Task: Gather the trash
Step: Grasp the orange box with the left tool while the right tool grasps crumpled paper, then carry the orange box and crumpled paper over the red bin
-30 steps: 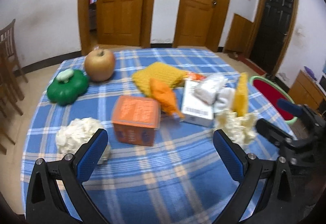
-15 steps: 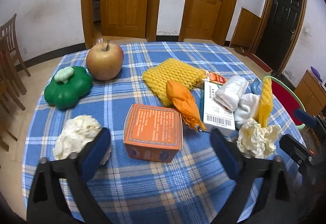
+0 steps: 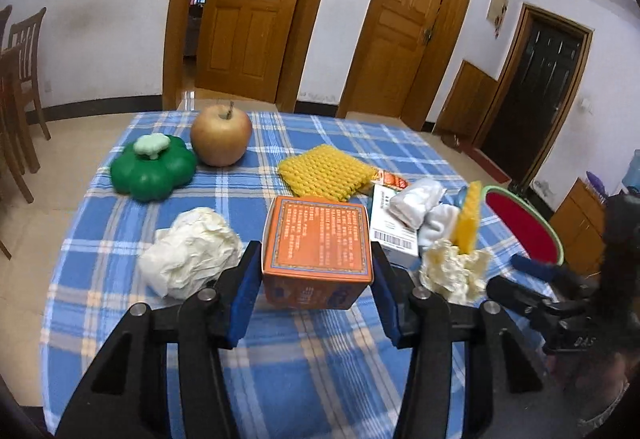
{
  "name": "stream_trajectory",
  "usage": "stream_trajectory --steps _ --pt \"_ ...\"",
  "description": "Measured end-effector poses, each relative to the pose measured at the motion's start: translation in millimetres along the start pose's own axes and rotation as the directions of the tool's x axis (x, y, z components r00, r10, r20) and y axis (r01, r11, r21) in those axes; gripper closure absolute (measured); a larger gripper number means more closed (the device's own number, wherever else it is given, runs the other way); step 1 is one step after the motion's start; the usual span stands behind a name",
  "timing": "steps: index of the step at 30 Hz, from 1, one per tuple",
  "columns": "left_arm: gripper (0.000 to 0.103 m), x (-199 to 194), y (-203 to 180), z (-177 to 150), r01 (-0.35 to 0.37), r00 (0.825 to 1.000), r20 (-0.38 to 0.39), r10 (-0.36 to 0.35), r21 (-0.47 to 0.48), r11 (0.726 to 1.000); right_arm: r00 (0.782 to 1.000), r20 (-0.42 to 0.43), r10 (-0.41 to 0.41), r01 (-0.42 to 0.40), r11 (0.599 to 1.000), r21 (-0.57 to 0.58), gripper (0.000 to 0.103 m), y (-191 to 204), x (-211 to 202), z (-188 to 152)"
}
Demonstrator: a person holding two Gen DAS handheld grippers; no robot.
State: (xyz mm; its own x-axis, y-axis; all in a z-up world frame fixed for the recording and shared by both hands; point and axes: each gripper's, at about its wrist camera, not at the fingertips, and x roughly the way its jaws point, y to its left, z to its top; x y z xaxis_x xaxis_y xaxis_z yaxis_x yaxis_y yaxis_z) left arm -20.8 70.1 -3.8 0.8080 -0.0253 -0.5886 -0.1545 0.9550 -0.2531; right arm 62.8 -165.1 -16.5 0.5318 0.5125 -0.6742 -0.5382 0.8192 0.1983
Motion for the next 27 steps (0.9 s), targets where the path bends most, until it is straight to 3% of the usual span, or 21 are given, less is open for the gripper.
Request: stream_trajectory --steps 5,11,13,16,18,27 --pt "0.05 -13.2 10.5 0.9 0.01 1.0 0.015 -0.009 -0.028 1.0 1.0 0.007 -0.009 0.01 1.0 -0.026 0.001 21.1 -2.0 0.5" --pt "0.05 -16.1 15.7 -3.4 0.012 1.0 0.003 -0.012 -0.039 0.999 0.999 -0.032 -0.014 0.016 0.999 0.046 0.019 22.2 13.4 2.7" --pt "0.05 -19.1 15.6 -4.8 0.013 1.0 0.005 -0.013 -0.037 0.999 0.999 -0.044 -0.006 0.009 0.998 0.069 0.028 18.1 16.0 0.1" --pt "0.05 -23.9 14.3 -5.4 0.015 1.0 0.012 -0.015 -0.035 0.999 0.998 -0.06 -0.004 0.009 0.996 0.087 0.052 15.8 18.7 -4.5" --pt "0.05 -26.5 12.4 -5.5 0.018 1.0 0.017 -0.018 -0.031 0.999 0.998 -0.067 0.022 -0.015 0.995 0.102 0.081 14.3 19.7 -7.6" --pt "0.05 -26.8 -6.1 -5.6 0.013 1.0 0.019 -0.013 0.009 1.0 0.996 -0.01 0.093 -0.091 0.99 0.104 0.088 13.0 1.3 -6.0"
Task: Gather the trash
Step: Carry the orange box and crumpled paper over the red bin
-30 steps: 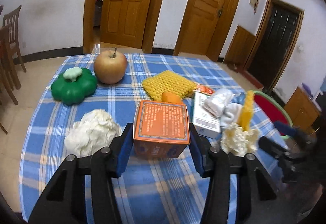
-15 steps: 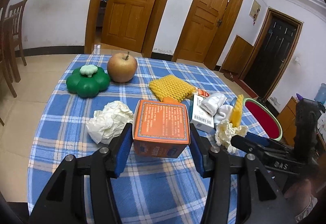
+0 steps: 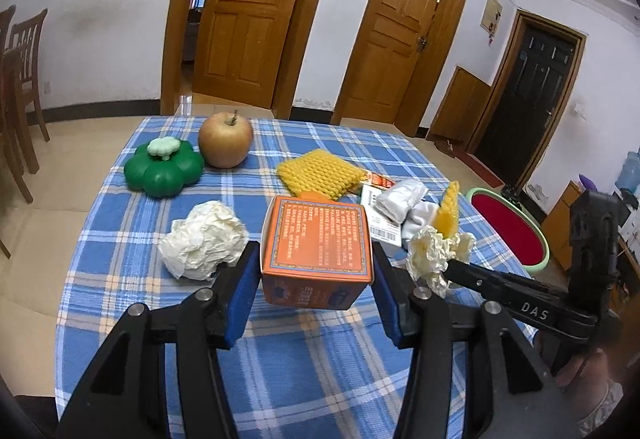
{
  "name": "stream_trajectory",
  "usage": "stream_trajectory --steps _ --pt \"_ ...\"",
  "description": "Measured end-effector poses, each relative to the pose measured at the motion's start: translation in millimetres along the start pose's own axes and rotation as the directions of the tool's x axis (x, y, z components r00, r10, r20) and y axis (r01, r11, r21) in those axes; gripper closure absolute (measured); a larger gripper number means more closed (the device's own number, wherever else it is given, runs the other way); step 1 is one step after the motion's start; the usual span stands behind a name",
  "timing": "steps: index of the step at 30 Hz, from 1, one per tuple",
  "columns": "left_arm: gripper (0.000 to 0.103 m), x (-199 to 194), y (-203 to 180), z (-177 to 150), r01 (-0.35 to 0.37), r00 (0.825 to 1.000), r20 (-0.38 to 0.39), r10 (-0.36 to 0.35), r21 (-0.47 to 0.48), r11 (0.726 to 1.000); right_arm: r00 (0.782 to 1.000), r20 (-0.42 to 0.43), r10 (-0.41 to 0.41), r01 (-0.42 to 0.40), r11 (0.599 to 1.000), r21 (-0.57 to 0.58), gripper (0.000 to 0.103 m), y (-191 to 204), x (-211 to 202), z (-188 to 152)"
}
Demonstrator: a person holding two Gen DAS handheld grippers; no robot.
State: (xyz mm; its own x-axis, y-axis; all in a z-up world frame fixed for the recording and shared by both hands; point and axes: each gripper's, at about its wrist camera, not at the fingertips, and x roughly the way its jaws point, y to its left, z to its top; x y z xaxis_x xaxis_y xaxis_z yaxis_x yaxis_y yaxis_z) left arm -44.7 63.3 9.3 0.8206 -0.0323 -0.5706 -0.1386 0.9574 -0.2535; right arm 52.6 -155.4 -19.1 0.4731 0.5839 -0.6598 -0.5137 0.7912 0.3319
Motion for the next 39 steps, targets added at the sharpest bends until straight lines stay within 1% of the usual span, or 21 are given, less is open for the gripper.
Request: stream_trajectory --steps 7,10,12,14,18,23,25,29,32,36,39 --pt "0.05 3.9 -33.2 -2.2 0.007 1.0 0.004 -0.007 0.073 0.997 0.998 0.031 0.055 -0.055 0.998 -0.014 0.088 -0.3 -20.6 3.9" --pt "0.05 3.4 -45.5 2.7 0.046 0.999 0.009 -0.047 0.076 0.996 0.996 0.059 0.067 -0.066 0.998 -0.013 0.088 -7.2 -34.1 7.5" --pt "0.05 2.8 -53.3 10.4 0.085 0.996 0.02 -0.086 0.065 0.994 0.995 0.076 0.067 -0.066 0.998 -0.005 0.088 -17.5 -44.1 13.5" --pt "0.05 1.6 -61.2 17.1 0.106 0.994 0.034 -0.109 0.068 0.992 0.994 0.087 0.063 -0.063 0.998 -0.002 0.088 -26.2 -50.5 18.8" --pt "0.05 7.8 -85.3 32.0 0.105 0.992 0.057 -0.111 0.108 0.989 0.993 0.112 0.043 -0.044 0.999 0.004 0.088 -51.0 -64.7 34.2" --pt "0.05 28.7 -112.4 48.0 0.141 0.988 0.046 -0.147 0.122 0.982 0.989 0.144 0.037 -0.046 0.997 0.058 0.088 -85.0 -77.2 50.0" --pt "0.05 39.0 -127.6 51.7 0.154 0.986 0.04 -0.161 0.138 0.978 0.986 0.164 0.007 -0.018 0.998 0.067 0.088 -99.8 -84.7 56.2" --pt "0.05 56.9 -158.5 56.8 0.173 0.983 0.023 -0.18 0.17 0.97 0.981 0.192 -0.019 0.006 0.998 0.07 0.088 -124.5 -96.8 63.2" --pt "0.05 69.6 -185.5 60.5 0.201 0.978 0.018 -0.209 0.203 0.958 0.976 0.217 -0.034 0.017 0.997 0.081 0.088 -143.7 -104.8 68.6" --pt "0.05 85.2 -221.7 62.8 0.221 0.973 0.016 -0.232 0.241 0.945 0.968 0.251 -0.024 -0.003 0.994 0.11 0.088 -171.5 -112.2 72.4" --pt "0.05 100.4 -246.5 63.6 0.253 0.965 0.004 -0.263 0.252 0.934 0.961 0.269 -0.06 0.024 0.99 0.135 0.088 -189.9 -117.4 69.6"
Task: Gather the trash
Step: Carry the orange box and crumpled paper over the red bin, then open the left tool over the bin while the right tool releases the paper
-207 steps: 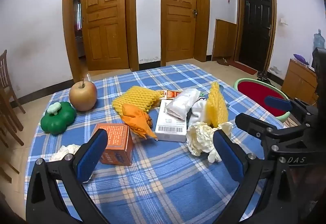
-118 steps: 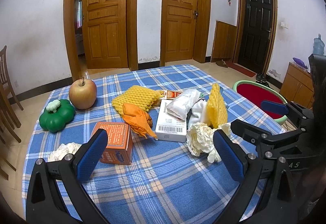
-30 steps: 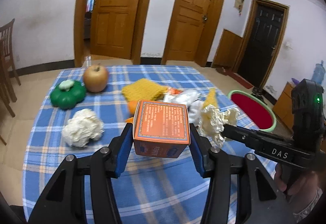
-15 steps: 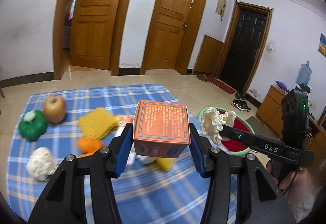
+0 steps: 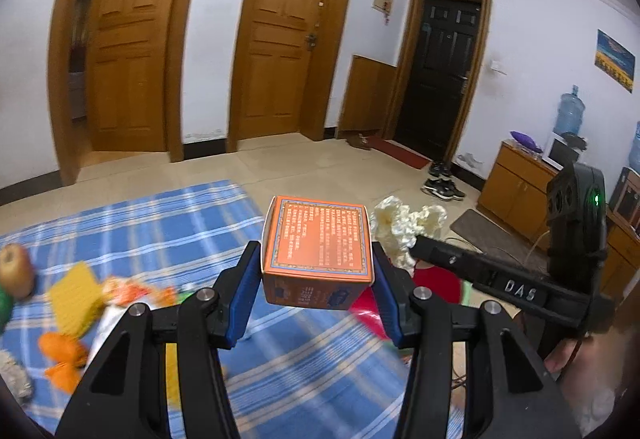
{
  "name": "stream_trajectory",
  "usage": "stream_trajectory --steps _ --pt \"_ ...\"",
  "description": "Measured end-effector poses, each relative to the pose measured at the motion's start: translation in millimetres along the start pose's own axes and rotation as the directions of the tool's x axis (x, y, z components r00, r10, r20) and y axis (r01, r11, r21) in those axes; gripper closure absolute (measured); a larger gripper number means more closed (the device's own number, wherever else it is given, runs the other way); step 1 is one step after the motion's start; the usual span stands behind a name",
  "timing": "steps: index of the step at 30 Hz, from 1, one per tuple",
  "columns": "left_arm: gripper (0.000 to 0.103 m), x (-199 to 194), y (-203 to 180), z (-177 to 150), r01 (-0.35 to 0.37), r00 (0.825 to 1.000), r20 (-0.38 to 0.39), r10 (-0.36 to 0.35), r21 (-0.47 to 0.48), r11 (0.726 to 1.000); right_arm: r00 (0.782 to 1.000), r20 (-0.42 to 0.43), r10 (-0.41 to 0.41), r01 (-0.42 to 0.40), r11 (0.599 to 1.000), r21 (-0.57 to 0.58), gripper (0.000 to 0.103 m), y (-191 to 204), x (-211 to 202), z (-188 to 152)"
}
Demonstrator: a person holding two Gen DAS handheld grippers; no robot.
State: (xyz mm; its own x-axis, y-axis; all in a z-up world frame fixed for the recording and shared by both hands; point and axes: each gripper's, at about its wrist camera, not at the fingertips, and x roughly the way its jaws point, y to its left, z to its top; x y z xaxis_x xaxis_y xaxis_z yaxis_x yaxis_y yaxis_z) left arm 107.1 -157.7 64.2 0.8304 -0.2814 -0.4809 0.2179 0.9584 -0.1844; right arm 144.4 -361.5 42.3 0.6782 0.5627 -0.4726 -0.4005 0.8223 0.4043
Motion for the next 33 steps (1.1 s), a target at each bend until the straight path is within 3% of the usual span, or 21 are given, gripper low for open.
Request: stream_trajectory --steps 5,10,14,17,20,28,30,32,33 --pt "0.05 42.7 -27.6 -3.5 0.027 0.999 -0.02 -0.027 0.021 0.999 0.998 0.055 -0.044 0.041 0.997 0.066 0.088 -42.4 -5.3 -9.1" --pt "0.05 94.3 -46.2 -9.7 0.067 0.992 -0.107 -0.069 -0.022 0.997 0.982 0.027 -0.187 0.184 0.98 0.077 0.088 -76.8 3.0 -18.8" --pt "0.05 122.9 -63.6 -19.5 0.081 0.984 -0.161 -0.081 -0.007 0.997 0.976 0.01 -0.217 0.214 0.971 0.107 0.088 -98.7 2.6 -23.1" --pt "0.05 127.7 -66.7 -33.5 0.106 0.981 -0.165 -0.106 -0.011 0.994 0.969 -0.018 -0.248 0.249 0.962 0.113 0.087 -108.2 3.0 -26.9" --pt "0.05 132.3 -60.6 -37.7 0.137 0.965 -0.216 -0.149 -0.071 0.988 0.969 -0.02 -0.248 0.248 0.961 0.118 0.087 -111.5 2.7 -25.6" --pt "0.049 129.7 -63.5 -35.7 0.101 0.971 -0.209 -0.114 -0.07 0.992 0.962 -0.049 -0.269 0.272 0.958 0.089 0.087 -105.5 4.7 -29.6" --pt "0.041 129.3 -64.2 -35.4 0.099 0.972 -0.207 -0.112 -0.07 0.993 0.962 -0.055 -0.267 0.27 0.959 0.079 0.086 -103.2 5.0 -30.0" --pt "0.026 128.9 -63.4 -35.8 0.091 0.973 -0.208 -0.105 -0.073 0.993 0.961 -0.061 -0.27 0.274 0.96 0.065 0.086 -102.6 4.9 -32.7" --pt "0.025 129.0 -62.9 -35.8 0.088 0.973 -0.207 -0.102 -0.076 0.993 0.959 -0.064 -0.275 0.279 0.959 0.055 0.086 -102.1 4.9 -33.3"
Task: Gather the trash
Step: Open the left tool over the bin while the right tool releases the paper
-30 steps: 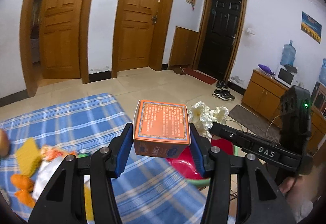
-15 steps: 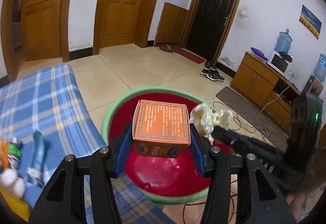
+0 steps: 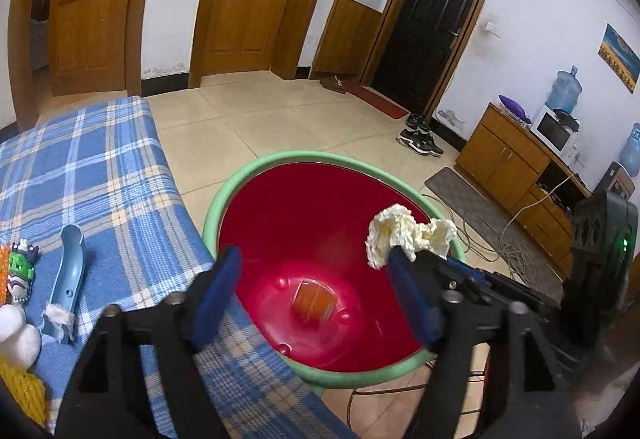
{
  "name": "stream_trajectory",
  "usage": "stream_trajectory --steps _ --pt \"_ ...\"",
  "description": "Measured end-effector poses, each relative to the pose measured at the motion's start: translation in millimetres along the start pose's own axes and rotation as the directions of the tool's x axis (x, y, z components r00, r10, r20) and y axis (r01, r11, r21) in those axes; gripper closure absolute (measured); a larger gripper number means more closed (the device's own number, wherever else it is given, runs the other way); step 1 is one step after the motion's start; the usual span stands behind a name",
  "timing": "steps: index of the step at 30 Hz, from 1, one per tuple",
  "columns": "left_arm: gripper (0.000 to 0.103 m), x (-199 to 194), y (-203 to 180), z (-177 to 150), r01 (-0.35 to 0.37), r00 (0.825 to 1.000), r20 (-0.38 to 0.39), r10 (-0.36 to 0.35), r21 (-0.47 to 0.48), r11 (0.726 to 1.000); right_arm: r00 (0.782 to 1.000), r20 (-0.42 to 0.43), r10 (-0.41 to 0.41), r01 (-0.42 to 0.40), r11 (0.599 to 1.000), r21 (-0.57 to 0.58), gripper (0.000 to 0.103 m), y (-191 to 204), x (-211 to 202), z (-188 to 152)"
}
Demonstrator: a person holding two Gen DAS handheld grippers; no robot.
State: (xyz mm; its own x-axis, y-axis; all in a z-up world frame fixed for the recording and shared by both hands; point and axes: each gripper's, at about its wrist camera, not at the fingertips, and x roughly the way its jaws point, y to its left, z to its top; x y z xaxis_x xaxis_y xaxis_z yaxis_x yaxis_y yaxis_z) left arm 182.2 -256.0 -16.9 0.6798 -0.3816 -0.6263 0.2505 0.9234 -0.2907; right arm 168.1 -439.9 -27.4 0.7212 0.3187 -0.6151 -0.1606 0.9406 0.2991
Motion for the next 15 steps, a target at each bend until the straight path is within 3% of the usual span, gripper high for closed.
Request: stream_trajectory --steps 15 --pt "0.014 3.6 0.3 -1.7 -0.047 0.999 -0.017 0.048 0.029 0.998 1.0 -0.021 -0.006 0.006 1.0 -0.017 0.086 -0.6 5.2 -2.6"
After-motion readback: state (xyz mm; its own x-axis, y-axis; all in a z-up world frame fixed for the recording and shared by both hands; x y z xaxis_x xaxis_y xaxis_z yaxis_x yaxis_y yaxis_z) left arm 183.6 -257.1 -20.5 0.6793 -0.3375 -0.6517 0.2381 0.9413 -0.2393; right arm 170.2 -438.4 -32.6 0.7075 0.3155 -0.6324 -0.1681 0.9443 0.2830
